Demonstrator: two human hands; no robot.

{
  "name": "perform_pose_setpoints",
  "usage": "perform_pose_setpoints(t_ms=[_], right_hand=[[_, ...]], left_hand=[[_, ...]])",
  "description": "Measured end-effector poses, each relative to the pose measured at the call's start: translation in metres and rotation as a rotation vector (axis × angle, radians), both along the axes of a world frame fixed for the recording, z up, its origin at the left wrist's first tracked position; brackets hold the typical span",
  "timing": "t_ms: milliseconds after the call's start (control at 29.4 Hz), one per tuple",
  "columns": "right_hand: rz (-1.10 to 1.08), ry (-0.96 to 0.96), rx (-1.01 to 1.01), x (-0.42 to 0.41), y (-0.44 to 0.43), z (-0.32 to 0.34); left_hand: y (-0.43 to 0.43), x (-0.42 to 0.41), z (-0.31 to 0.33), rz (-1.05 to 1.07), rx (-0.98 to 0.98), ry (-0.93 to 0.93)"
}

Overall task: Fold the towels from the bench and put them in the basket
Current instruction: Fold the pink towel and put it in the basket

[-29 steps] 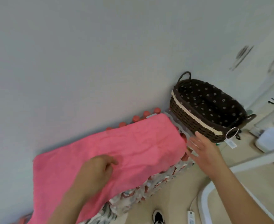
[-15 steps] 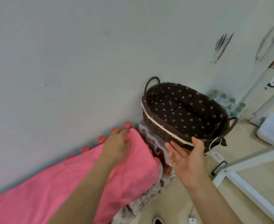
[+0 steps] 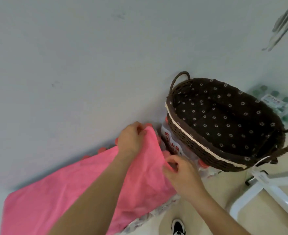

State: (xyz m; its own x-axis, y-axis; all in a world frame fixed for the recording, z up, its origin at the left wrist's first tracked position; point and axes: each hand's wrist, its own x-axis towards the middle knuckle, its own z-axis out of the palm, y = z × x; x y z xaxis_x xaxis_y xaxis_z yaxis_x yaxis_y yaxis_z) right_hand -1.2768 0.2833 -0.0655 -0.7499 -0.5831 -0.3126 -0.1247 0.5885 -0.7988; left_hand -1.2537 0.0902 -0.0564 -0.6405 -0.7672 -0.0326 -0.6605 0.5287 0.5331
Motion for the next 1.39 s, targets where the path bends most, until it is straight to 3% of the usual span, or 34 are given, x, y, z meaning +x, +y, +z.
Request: perform_pose_setpoints(t_ms=[204,374,578,884,952,1020,1122,1258,1394], right_hand=[[-0.018,0.348,-0.076,-0.006,-0.033,0.002],[0.071,0.663,0.116,-0.019,-0.035,-0.001],[0.168,0.71,0.218,-0.038,-0.026,0.003],[0.223,0.335,0.229,-0.041,0.015,0.007],[0.185,0.256,0.147,-0.042,0.017,0.01],[0.165,0.207,0.023,-0.043,0.015,0.016],[0.272,0.208,-0.126,-0.036,0.007,0.032],[0.429,0.208,-0.223,-0.025,-0.006,0.049],[0.595,-0.069,-0.369,-0.005,-0.023,0.061]], left_hand=[[-0.01,-0.014,-0.008,-0.032,-0.106,0.01],[-0.013,-0.018,-0.017,-0.119,-0.246,0.014],[-0.012,-0.027,-0.016,-0.177,-0.244,0.056],[0.04,-0.015,-0.012,-0.362,-0.228,-0.095],[0.057,-0.015,-0.006,-0.342,-0.16,-0.177],[0.066,-0.018,0.003,-0.259,0.038,-0.239],[0.064,-0.019,0.018,-0.031,0.538,-0.083],[0.044,-0.001,0.021,0.064,0.513,0.097],[0.025,0.043,0.031,0.192,0.592,0.302]])
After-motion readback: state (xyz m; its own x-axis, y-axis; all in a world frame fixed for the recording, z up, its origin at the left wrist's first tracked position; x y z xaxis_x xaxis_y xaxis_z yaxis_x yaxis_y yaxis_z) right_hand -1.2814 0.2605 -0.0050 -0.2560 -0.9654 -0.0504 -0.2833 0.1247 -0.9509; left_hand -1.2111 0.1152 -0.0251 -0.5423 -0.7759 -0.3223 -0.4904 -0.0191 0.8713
